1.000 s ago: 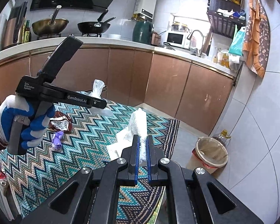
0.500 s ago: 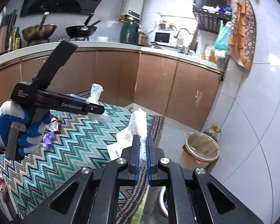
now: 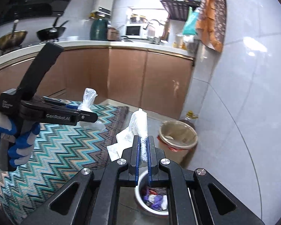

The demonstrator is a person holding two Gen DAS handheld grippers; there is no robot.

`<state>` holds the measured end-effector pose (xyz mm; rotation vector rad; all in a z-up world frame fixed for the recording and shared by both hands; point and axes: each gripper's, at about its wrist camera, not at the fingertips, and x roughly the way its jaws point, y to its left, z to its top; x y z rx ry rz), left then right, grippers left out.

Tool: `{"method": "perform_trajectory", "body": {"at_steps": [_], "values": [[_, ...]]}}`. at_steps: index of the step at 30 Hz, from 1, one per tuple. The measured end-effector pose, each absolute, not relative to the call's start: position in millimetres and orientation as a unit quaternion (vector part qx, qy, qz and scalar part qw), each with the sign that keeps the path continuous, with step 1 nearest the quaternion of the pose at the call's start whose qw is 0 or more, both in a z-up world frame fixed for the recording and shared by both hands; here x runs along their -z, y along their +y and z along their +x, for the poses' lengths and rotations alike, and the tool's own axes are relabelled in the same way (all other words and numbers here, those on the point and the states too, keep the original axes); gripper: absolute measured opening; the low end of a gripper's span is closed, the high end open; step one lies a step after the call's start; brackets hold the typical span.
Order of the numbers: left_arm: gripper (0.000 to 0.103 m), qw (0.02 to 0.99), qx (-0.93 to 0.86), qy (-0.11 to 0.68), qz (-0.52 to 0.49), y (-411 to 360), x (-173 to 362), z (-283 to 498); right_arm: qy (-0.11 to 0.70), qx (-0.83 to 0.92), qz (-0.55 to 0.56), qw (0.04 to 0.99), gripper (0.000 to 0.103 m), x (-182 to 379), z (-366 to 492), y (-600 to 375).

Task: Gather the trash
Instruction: 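Carry both items over the white bin and open both grippers to drop them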

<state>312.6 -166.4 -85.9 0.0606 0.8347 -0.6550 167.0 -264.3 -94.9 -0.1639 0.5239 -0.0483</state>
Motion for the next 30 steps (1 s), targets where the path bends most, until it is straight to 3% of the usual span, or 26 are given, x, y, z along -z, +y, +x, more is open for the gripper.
{"method": "perform_trajectory", "body": {"at_steps": [24,27,30], "values": [[0.035,0.778,0.346,0.509,0.126,-335.0,228.2,379.9,0.373,0.123,0.003,0.920,0.007,212.5,253.3,-390.3],[0.036,0.764,0.352,0.526,0.125,-345.8,243.5,383.1,0.385,0.130,0.008,0.914,0.010,223.2,258.8,-397.5],[0.036,0.753,0.360,0.537,0.122,-352.9,253.4,383.1,0.391,0.138,0.018,0.910,0.028,230.1,259.5,-403.6]]}}
